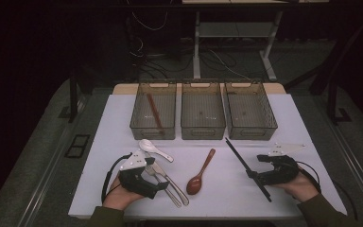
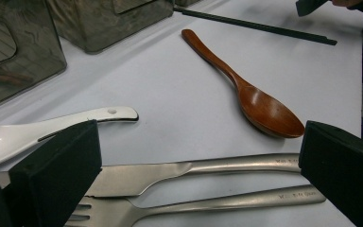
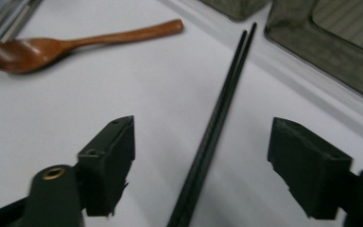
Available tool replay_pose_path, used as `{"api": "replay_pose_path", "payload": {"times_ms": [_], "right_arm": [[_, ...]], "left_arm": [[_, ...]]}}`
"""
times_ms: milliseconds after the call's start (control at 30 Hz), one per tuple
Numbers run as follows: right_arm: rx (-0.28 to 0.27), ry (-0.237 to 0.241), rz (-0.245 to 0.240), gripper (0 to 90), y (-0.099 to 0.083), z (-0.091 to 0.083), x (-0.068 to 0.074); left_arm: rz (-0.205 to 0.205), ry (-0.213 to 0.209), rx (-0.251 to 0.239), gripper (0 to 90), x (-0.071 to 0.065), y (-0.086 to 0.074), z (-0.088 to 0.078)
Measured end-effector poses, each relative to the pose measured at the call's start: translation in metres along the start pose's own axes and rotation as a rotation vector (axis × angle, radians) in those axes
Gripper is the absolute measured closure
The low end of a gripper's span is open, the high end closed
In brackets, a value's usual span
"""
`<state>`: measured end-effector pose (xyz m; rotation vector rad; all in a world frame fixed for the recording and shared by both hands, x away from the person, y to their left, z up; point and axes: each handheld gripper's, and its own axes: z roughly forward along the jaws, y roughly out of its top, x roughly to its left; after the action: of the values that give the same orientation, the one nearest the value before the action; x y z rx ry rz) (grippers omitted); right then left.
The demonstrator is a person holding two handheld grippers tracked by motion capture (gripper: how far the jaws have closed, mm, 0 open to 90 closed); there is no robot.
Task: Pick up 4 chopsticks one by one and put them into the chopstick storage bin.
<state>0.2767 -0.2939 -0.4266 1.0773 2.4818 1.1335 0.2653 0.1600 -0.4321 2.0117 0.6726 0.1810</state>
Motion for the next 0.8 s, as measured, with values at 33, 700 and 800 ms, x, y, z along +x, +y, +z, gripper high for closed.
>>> {"api": "replay_pose_path", "payload": {"times_ms": [33, 700, 800], "right_arm": [[0.003, -0.003, 0.004, 27.5, -0.002, -0.001, 0.000], [0.078, -0.031, 0.025, 66.6, -0.005, 0.017, 0.000], [0.087, -0.037, 0.023, 69.4, -0.004, 0.018, -0.001]], "left_arm": [[0.000, 0.000, 0.001, 0.0, 0.000, 0.000, 0.000], [0.006, -0.001, 0.011, 0.0, -0.001, 0.000, 0.001], [0.007, -0.001, 0.011, 0.0, -0.001, 0.000, 0.001]]}}
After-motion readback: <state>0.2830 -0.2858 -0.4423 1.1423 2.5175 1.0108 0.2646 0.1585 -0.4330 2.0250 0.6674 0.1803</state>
